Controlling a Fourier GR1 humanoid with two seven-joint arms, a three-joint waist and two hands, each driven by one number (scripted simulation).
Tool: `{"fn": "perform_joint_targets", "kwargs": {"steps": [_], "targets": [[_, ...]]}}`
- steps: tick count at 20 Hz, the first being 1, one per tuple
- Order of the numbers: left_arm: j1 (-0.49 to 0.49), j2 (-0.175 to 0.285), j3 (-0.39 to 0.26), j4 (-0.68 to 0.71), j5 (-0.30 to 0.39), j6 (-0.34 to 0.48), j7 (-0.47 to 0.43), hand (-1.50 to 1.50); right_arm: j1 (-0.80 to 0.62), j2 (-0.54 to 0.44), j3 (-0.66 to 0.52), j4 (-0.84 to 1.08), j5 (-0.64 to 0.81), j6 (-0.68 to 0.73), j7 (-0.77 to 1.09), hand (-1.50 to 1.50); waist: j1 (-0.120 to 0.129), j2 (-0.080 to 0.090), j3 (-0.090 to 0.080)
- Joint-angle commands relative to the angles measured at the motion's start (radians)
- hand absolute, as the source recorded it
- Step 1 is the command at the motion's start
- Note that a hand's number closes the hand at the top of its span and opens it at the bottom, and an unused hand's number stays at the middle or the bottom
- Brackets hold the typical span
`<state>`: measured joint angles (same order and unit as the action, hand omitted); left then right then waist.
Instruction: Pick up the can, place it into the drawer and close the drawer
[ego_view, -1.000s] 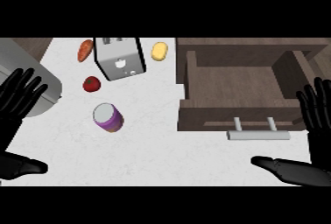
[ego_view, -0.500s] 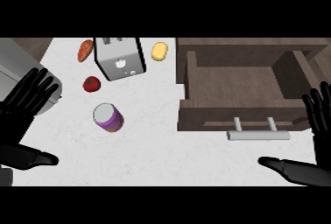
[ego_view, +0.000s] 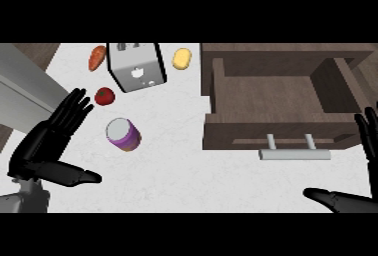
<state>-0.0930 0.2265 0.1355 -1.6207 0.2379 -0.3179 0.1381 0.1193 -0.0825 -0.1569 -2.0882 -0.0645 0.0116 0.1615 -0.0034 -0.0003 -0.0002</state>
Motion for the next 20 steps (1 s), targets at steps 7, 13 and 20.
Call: {"fn": "perform_joint_targets", "kwargs": {"steps": [7, 13, 20], "targets": [[-0.025, -0.059, -0.034, 0.287, -0.202, 0.043, -0.263, -1.50, 0.086, 0.006, -0.027, -0.116, -0.036, 0.042, 0.020, -1.50, -0.005, 0.000, 0.000], [-0.014, -0.029, 0.029, 0.449, -0.196, 0.014, -0.410, -1.50, 0.093, -0.033, -0.119, -0.118, -0.116, 0.092, 0.041, -1.50, -0.003, 0.001, 0.000], [-0.075, -0.050, 0.021, 0.622, -0.254, 0.069, -0.493, -1.50, 0.039, -0.013, -0.117, -0.082, -0.065, 0.073, 0.033, -1.50, -0.001, 0.001, 0.000]]}}
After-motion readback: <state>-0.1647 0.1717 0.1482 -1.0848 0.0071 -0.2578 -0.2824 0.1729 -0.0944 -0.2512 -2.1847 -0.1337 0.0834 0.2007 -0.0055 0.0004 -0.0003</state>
